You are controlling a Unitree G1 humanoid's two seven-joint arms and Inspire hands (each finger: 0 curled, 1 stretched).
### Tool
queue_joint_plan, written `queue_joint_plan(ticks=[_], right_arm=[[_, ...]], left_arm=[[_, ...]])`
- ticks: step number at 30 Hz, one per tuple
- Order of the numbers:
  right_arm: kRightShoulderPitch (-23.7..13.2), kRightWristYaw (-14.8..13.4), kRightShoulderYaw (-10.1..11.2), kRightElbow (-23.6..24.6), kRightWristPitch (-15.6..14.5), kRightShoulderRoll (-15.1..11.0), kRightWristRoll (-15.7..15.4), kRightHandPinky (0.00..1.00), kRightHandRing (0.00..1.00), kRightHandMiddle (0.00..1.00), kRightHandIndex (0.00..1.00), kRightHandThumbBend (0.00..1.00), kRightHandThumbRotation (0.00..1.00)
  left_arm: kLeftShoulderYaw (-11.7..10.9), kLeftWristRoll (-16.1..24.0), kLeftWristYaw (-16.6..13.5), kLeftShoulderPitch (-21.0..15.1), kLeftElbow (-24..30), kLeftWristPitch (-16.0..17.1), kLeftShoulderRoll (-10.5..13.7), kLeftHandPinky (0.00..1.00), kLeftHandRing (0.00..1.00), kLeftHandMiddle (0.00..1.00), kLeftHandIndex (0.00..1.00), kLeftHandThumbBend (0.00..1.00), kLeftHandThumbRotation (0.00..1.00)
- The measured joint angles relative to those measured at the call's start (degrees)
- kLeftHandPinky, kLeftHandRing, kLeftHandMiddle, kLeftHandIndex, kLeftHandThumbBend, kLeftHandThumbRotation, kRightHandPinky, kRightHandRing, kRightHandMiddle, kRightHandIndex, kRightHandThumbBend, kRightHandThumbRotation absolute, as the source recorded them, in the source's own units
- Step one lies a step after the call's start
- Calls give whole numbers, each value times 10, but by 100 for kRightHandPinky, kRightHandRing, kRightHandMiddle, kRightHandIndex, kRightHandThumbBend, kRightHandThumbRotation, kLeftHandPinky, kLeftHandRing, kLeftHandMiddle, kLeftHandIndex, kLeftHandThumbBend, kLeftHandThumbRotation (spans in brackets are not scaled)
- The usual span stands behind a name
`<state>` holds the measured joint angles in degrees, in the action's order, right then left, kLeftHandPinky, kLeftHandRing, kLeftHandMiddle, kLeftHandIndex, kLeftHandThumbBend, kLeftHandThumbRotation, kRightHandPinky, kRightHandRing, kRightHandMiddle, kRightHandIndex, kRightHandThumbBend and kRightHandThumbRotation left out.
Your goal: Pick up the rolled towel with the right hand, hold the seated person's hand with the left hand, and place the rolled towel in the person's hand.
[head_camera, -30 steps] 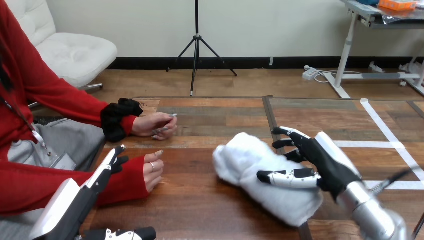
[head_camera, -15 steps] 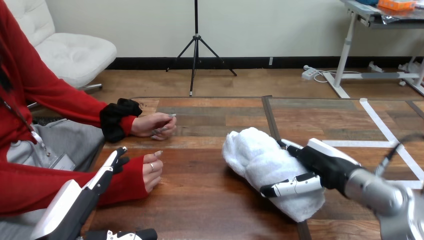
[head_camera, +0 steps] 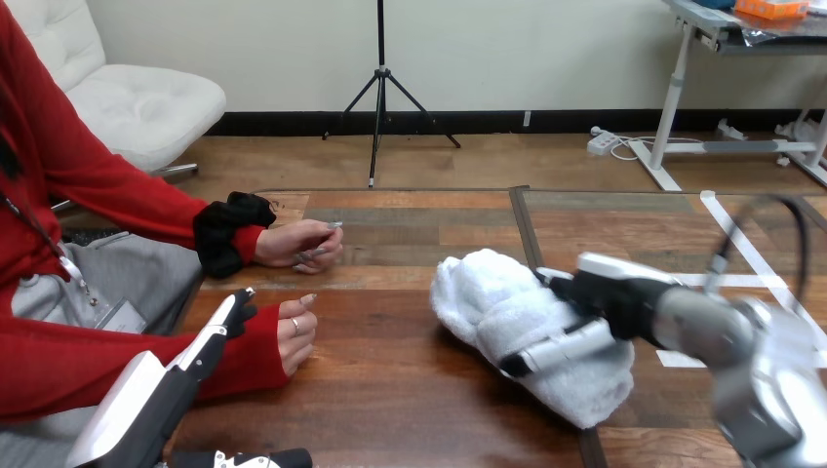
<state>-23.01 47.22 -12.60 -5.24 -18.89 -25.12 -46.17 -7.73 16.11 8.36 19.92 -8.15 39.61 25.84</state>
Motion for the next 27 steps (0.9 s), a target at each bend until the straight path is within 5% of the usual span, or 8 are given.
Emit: queue_joint_plan(ticks=[13,20,27], right_arm=[[-84,1,-101,-65,2,8,-68,64,85,98,100,100,69],[-118,-33,-146,-116,23,16,-94,67,81,92,100,100,71],[-135,-80,-169,-169,34,31,-100,64,76,87,95,100,64]], left_arm=[[2,-1,0,-3,22,3,-3,92,93,96,100,100,48],[5,-4,0,-6,35,3,-6,93,93,95,100,100,47],[9,-11,0,-9,42,3,-15,94,93,95,100,100,47]])
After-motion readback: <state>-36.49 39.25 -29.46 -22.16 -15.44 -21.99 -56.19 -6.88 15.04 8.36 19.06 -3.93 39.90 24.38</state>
